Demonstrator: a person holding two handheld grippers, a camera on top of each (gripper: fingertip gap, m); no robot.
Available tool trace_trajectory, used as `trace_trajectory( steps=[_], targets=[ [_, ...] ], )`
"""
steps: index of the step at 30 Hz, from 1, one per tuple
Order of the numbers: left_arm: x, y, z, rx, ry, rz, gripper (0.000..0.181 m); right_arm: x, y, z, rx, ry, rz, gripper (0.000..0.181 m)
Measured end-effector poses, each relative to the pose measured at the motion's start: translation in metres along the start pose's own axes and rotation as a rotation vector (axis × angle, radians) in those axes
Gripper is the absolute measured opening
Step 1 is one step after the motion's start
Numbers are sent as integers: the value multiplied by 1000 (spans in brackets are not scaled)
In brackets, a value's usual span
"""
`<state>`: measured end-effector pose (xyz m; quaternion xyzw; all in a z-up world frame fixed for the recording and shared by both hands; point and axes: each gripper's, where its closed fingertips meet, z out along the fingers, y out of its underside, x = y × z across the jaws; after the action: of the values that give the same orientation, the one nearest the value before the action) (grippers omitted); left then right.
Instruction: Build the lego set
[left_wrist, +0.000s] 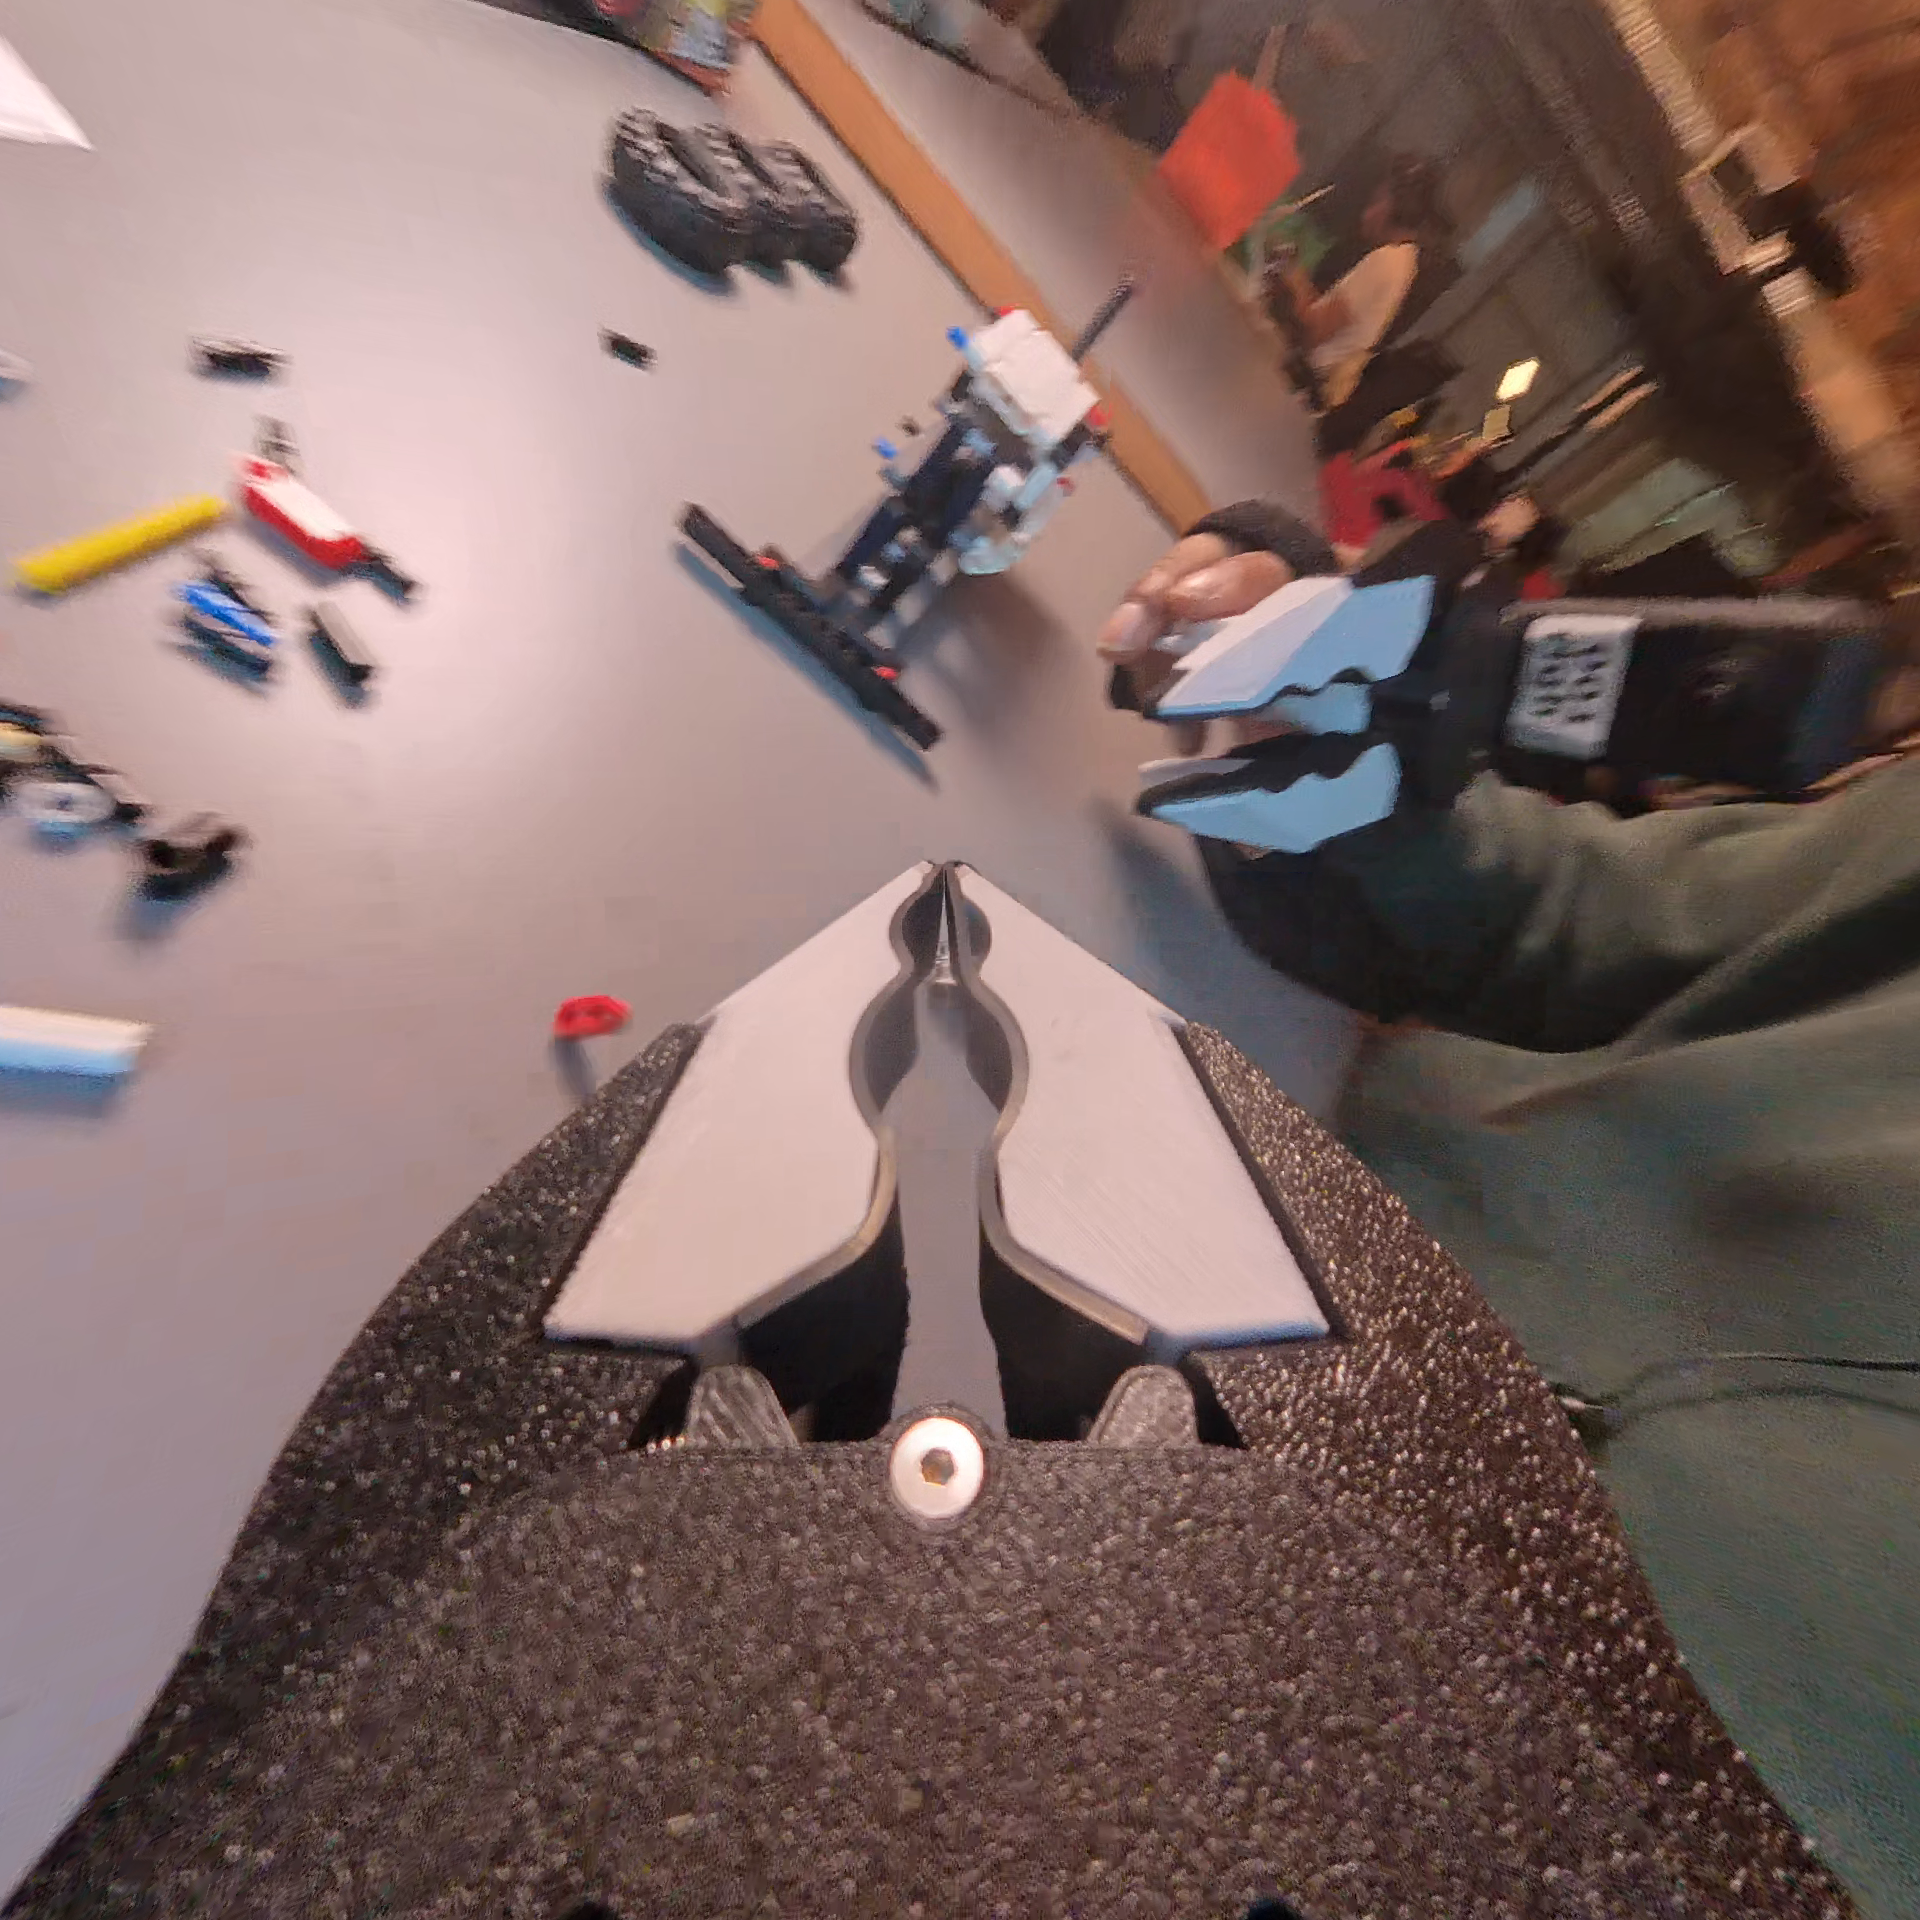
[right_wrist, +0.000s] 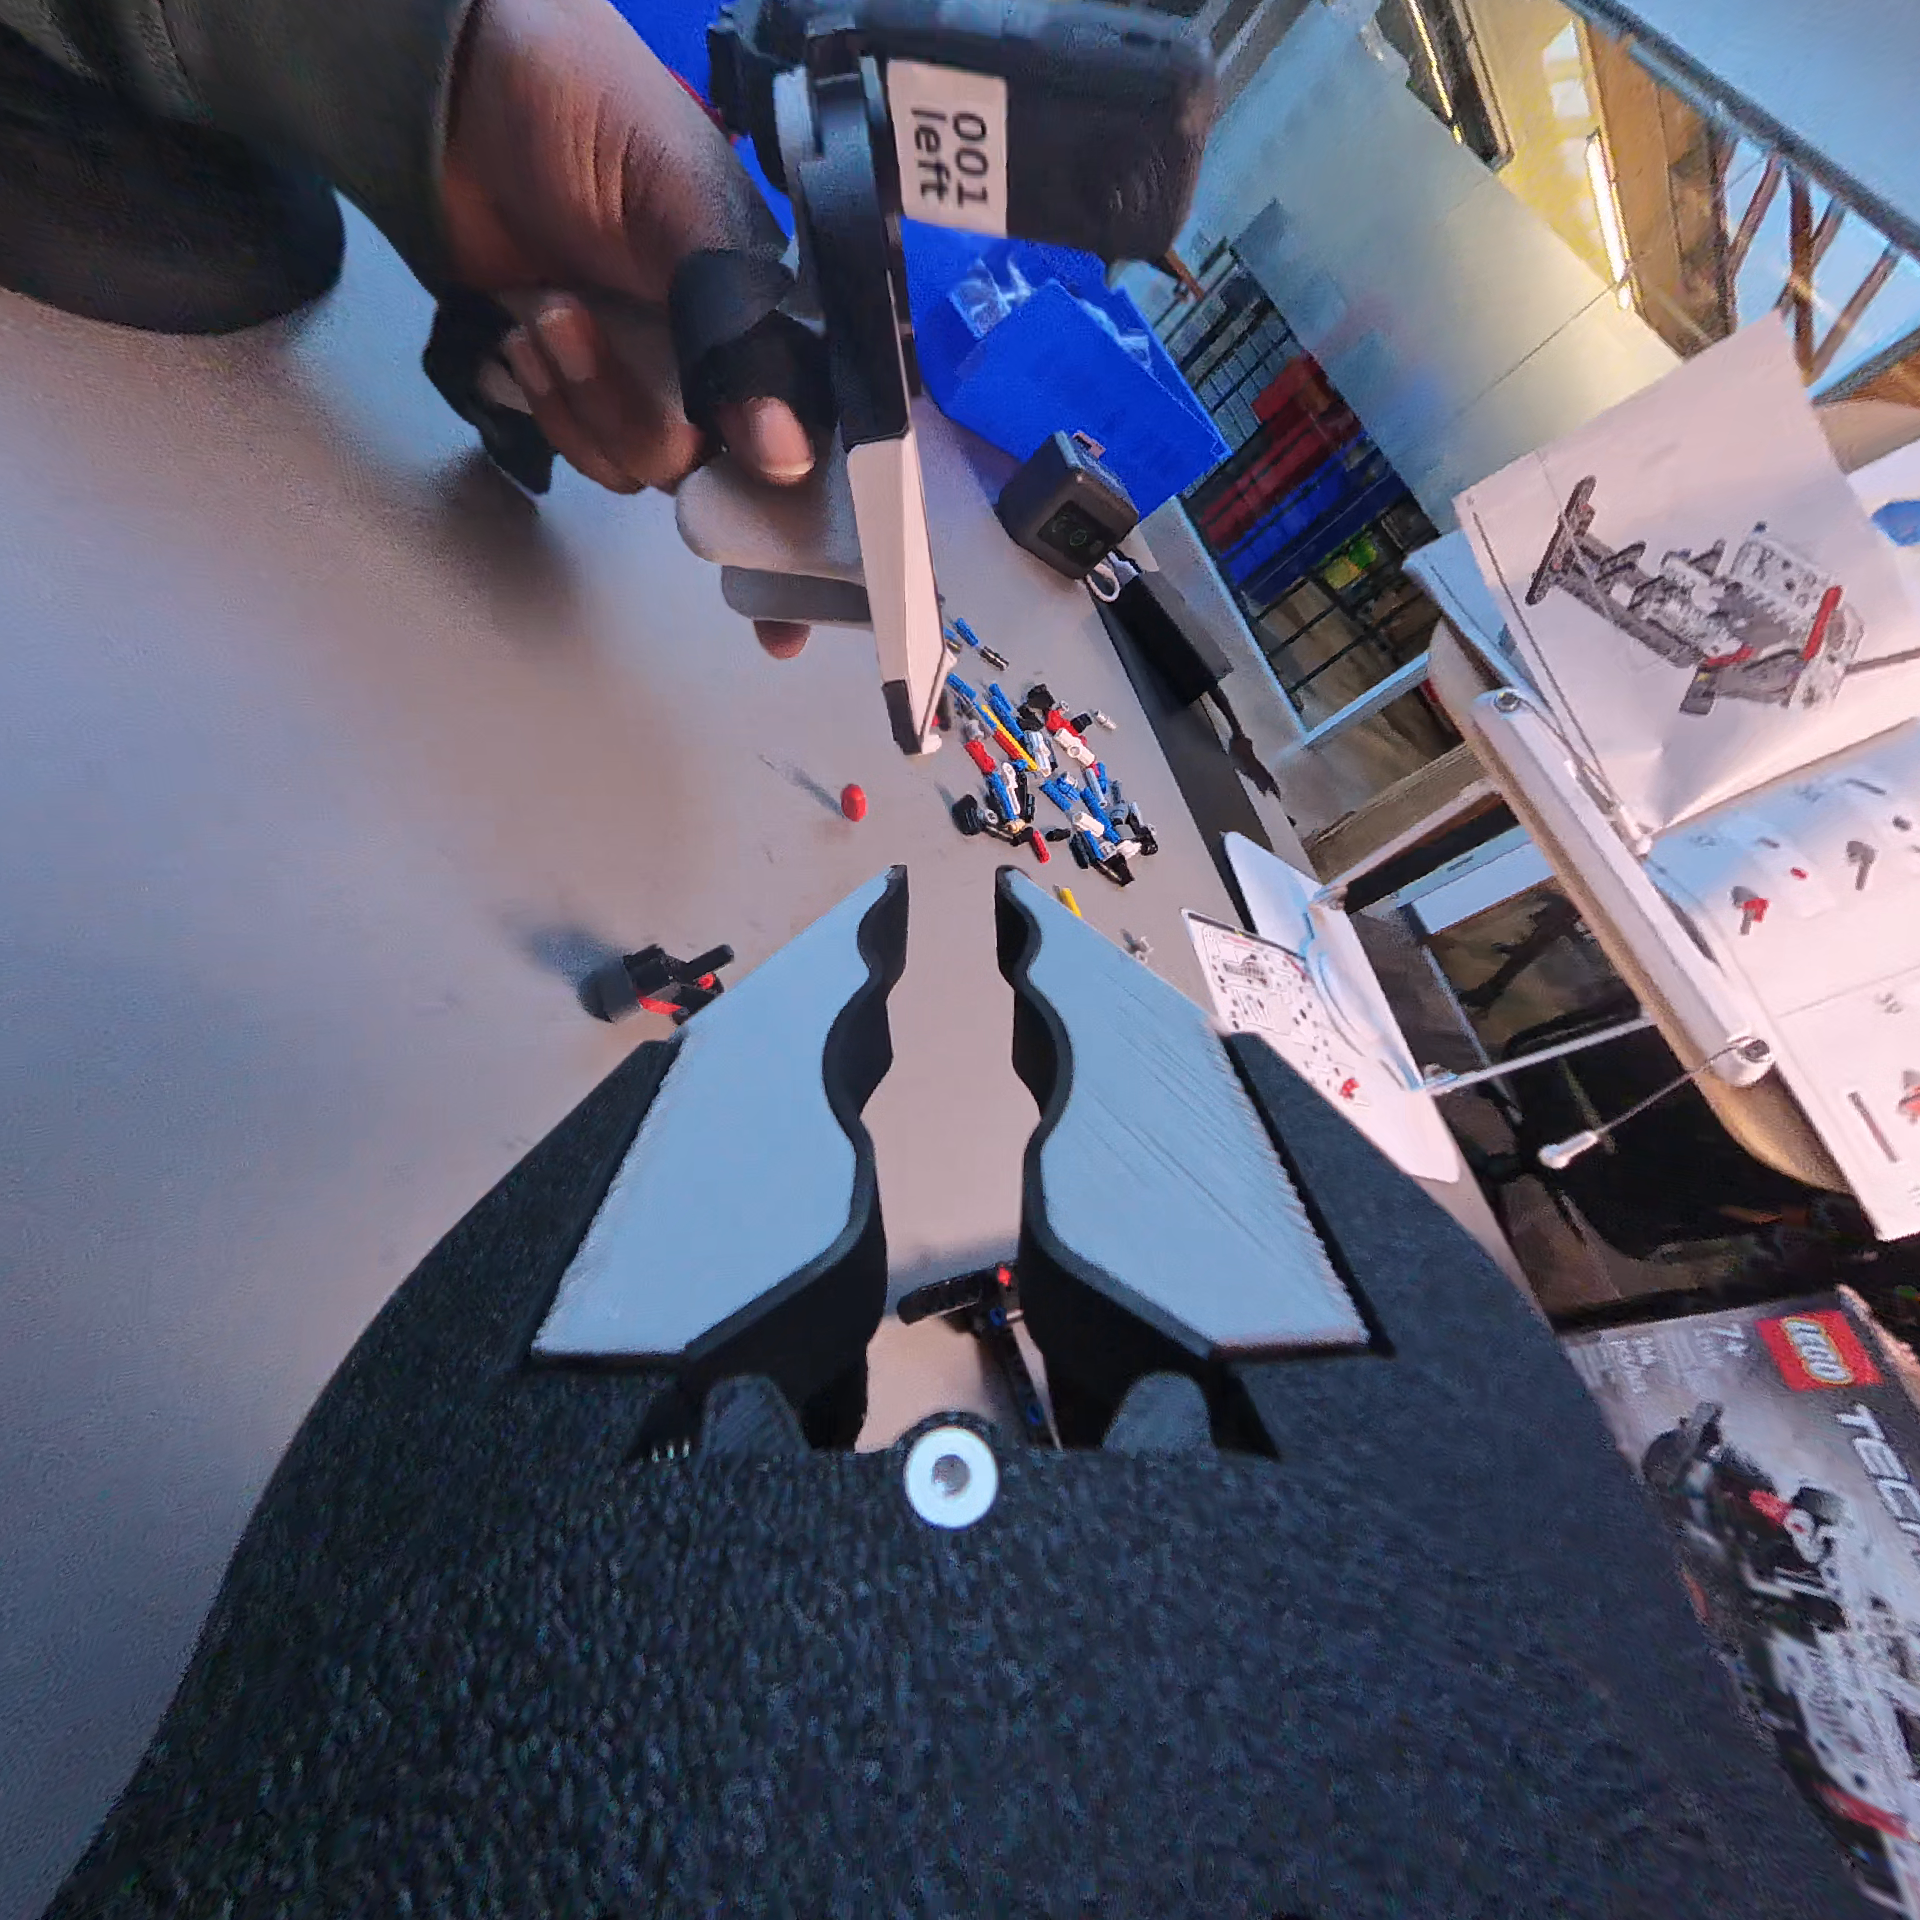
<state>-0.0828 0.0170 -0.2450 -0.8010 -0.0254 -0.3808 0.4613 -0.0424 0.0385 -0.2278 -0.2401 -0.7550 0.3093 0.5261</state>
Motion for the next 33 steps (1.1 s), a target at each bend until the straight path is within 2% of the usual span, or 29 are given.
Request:
trace_trajectory(
  steps=[3, 7, 14, 20, 23, 27, 29, 33],
  targets=[
    [-38, -5, -24, -30, -255, 154, 12, 2, 3, 1, -8, -12, 69, 16],
    [-67, -5, -50, -115, -447, 278, 23, -2, 11, 3, -43, -32, 94, 16],
    [-90, 25, -39, -289, -523, 340, 23, -3, 13, 3, -46, -50, 132, 16],
    [-92, 27, -29, -288, -559, 320, 25, 0, 16, 2, -59, -43, 156, 14],
    [-96, 26, -29, -289, -615, 352, 15, -1, 18, 3, -67, -47, 165, 14],
    [-96, 26, -28, -309, -607, 395, 15, -3, 20, 4, -61, -65, 199, 14],
    [-85, 29, -22, -314, -531, 451, 14, -3, 17, 4, -40, -79, 240, 14],
    [-23, 25, 4, -240, -269, 701, 14, -7, 7, 1, 14, -149, 355, 14]
  ],
)
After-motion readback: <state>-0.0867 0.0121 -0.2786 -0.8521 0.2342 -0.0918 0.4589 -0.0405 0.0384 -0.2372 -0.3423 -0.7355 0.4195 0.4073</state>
